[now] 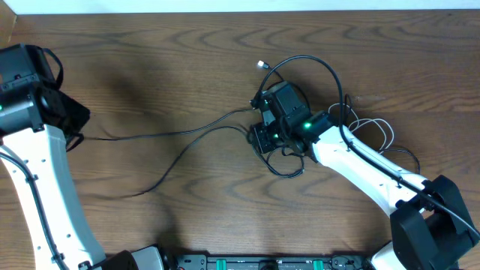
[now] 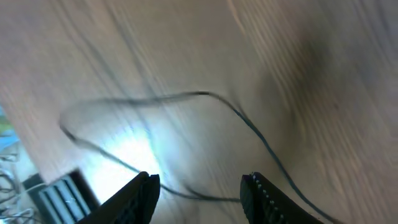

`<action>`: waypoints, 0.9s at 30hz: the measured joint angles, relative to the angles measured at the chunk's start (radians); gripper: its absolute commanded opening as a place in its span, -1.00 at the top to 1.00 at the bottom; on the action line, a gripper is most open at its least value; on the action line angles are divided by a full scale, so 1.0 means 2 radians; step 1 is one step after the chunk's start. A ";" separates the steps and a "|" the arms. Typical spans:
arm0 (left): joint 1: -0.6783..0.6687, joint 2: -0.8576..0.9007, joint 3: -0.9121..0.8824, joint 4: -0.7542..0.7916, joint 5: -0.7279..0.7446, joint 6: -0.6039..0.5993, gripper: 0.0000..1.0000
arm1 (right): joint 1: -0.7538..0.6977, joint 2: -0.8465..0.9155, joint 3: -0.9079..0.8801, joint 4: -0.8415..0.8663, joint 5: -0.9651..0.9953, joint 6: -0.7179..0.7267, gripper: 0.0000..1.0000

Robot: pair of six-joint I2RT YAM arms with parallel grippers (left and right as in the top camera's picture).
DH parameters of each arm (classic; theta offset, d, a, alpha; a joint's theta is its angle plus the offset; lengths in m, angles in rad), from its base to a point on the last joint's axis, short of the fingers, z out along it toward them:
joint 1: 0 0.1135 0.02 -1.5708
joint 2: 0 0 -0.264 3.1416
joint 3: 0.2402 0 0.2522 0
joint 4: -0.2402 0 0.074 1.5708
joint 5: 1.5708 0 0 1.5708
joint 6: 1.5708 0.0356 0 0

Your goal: Untangle cables

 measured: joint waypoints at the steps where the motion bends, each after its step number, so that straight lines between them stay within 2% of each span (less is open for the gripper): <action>1: 0.000 0.000 0.000 0.000 0.011 0.003 0.05 | 0.001 0.000 0.000 -0.002 0.012 0.012 -0.68; 2: 0.000 0.000 0.000 0.000 0.026 0.008 0.05 | 0.001 0.000 0.000 -0.003 0.016 0.014 -0.80; 4: 0.000 0.000 0.000 0.000 0.052 0.021 0.04 | 0.001 0.000 0.000 -0.007 0.030 0.027 -0.84; 13: -0.028 0.000 -0.004 -0.009 0.195 0.099 0.04 | -0.018 0.000 -0.001 -0.072 0.053 0.056 -0.76; 15: -0.047 0.000 -0.011 -0.011 0.207 0.106 0.05 | -0.025 0.000 -0.001 -0.093 0.055 0.057 -0.70; 19: -0.096 0.000 -0.042 -0.009 0.221 0.114 0.05 | -0.036 0.000 -0.001 -0.128 0.067 0.059 -0.40; 27: -0.178 0.002 -0.117 0.013 0.231 0.117 0.04 | -0.042 0.000 -0.002 -0.152 0.097 0.056 -0.40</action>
